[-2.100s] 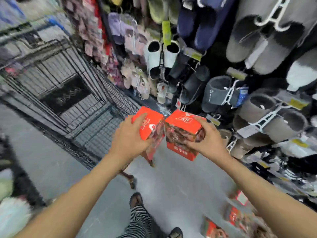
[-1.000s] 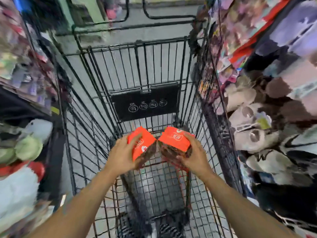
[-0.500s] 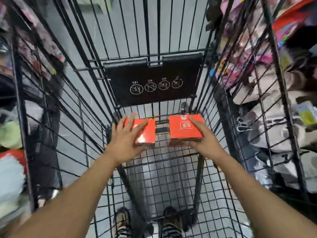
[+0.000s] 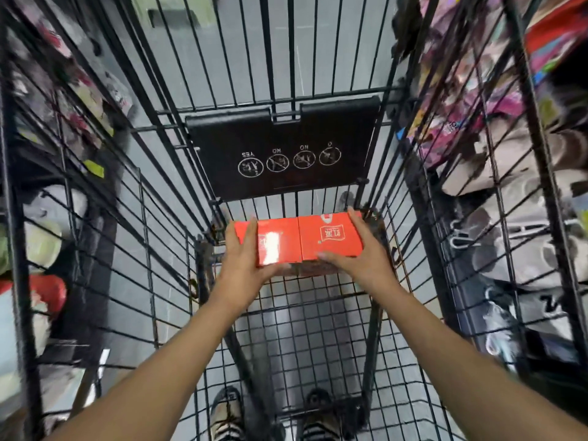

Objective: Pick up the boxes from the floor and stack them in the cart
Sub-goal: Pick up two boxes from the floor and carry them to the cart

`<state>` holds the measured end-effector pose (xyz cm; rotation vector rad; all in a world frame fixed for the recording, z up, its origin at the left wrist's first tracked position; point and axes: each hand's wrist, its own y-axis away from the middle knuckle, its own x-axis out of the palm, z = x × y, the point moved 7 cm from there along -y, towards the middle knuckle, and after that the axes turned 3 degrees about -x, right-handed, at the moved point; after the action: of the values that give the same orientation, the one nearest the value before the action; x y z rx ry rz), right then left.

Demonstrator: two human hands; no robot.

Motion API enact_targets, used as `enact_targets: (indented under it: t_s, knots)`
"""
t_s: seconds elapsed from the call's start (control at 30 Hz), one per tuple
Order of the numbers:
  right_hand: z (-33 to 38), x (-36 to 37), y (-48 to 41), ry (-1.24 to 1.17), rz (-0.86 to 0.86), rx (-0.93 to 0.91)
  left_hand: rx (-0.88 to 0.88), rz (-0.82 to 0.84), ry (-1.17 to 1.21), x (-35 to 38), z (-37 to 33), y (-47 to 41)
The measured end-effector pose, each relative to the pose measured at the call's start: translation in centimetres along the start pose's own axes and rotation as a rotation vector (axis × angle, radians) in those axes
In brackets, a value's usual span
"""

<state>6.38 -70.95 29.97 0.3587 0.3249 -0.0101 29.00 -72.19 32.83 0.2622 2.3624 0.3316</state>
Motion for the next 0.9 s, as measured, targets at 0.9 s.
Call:
enact_targets:
  t_s: [0.9]
  knots:
    - [10.4, -2.6, 17.0, 0.526, -0.242, 0.048, 0.235, 0.173, -0.513, -4.5, -12.5, 10.6]
